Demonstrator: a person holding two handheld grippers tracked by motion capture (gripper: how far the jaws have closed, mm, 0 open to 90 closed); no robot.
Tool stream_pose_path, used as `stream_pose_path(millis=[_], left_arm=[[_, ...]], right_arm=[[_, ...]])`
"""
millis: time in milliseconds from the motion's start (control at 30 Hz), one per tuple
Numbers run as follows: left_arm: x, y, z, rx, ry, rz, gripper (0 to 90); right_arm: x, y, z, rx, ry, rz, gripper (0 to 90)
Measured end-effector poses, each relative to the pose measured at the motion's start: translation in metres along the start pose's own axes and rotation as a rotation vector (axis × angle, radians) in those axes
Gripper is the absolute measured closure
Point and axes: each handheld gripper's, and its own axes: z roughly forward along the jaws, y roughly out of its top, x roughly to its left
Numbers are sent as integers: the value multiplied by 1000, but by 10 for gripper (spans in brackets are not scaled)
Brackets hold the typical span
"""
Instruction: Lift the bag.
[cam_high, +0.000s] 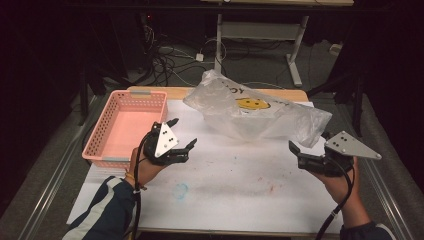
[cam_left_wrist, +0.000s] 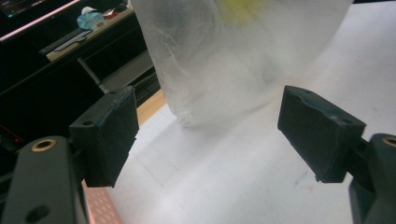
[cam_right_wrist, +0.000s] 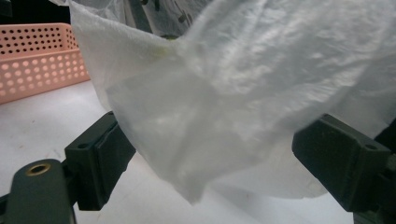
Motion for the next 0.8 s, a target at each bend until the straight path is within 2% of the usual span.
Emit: stream_pose_path(millis=[167, 367, 800], left_arm=[[-3, -12, -17, 8, 7, 13, 201], [-8, -28, -35, 19, 20, 20, 177], [-10, -63, -58, 76, 29, 13, 177]], right_arm=[[5, -15, -10, 29, 8, 0, 143], [12, -31, -13, 57, 26, -19, 143], [26, -48, -17, 77, 60, -30, 152]])
